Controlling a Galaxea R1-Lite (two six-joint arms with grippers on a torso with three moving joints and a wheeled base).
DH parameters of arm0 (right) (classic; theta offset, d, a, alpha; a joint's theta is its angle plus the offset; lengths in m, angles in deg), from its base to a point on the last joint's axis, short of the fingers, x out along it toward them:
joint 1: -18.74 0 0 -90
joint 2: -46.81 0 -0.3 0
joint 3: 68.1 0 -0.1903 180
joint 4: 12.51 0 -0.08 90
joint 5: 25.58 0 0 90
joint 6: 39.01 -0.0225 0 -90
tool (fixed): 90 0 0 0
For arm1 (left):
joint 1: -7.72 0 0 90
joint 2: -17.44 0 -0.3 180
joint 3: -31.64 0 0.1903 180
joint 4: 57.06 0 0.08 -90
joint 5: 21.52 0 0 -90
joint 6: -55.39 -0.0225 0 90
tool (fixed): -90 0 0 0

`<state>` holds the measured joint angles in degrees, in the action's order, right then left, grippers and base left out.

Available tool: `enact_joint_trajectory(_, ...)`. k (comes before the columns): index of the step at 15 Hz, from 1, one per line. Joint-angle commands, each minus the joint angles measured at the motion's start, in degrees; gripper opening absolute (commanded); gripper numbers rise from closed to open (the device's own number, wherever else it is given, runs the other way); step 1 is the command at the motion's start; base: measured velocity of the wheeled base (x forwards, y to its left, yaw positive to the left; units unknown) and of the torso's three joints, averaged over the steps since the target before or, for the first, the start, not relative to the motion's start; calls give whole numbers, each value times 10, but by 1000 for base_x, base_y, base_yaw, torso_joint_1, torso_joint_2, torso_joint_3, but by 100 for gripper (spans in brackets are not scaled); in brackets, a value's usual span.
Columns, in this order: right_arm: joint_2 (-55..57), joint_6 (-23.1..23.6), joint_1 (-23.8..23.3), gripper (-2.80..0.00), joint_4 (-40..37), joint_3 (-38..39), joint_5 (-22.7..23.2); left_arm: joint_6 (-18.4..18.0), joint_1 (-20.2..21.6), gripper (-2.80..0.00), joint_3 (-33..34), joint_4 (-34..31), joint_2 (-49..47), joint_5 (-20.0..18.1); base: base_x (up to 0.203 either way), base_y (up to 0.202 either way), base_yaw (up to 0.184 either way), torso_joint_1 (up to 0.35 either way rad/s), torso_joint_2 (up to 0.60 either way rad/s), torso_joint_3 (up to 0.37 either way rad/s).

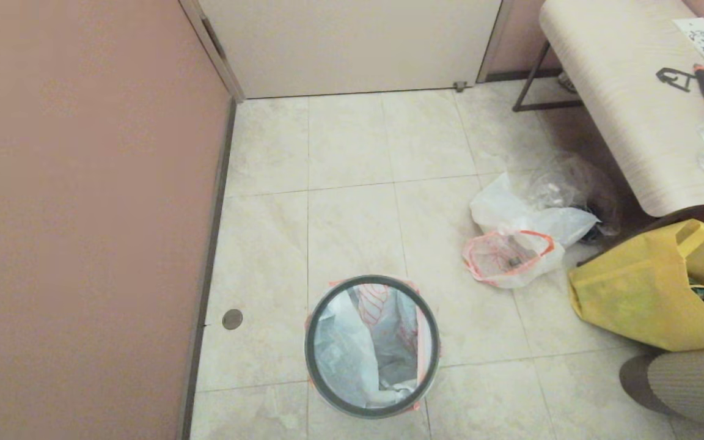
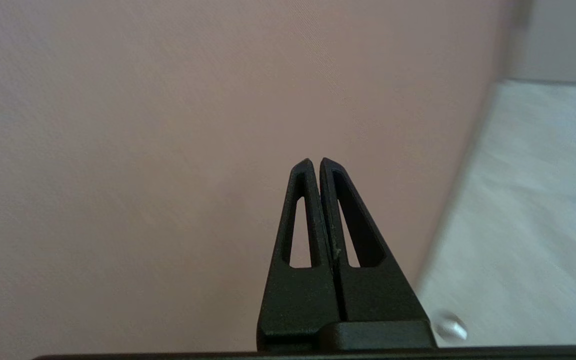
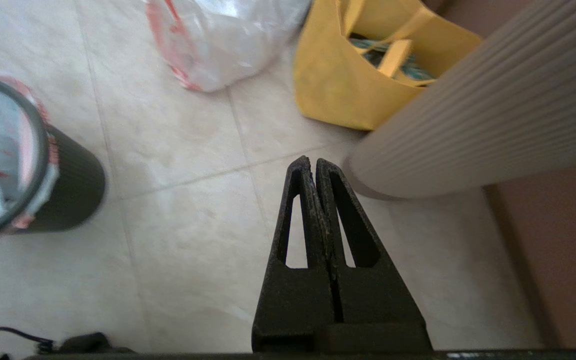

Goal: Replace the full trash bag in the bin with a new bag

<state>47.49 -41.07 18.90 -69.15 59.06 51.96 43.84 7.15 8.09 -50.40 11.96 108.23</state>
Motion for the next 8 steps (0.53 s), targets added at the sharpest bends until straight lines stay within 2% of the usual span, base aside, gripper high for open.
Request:
enact_joint_trajectory(1,-8,-2,0,-280,16,18,11,43,0,-280,1,-65,55,-58,0,0,0,0,0,0)
enact_joint_trajectory(3,-8,-2,0,-280,79,71,24,82,0,-280,2,-97,55,-162,0,0,0,0,0,0)
enact_joint_trajectory(5,-8,-1,0,-280,177,157,29,102,0,-280,2,-137,55,-270,0,0,0,0,0,0)
enact_joint_trajectory(6,-8,-2,0,-280,228,202,32,104,0,-280,2,-169,55,-312,0,0,0,0,0,0)
enact_joint_trajectory(8,-8,-12,0,-280,305,260,40,102,0,-280,1,-232,55,-355,0,0,0,0,0,0)
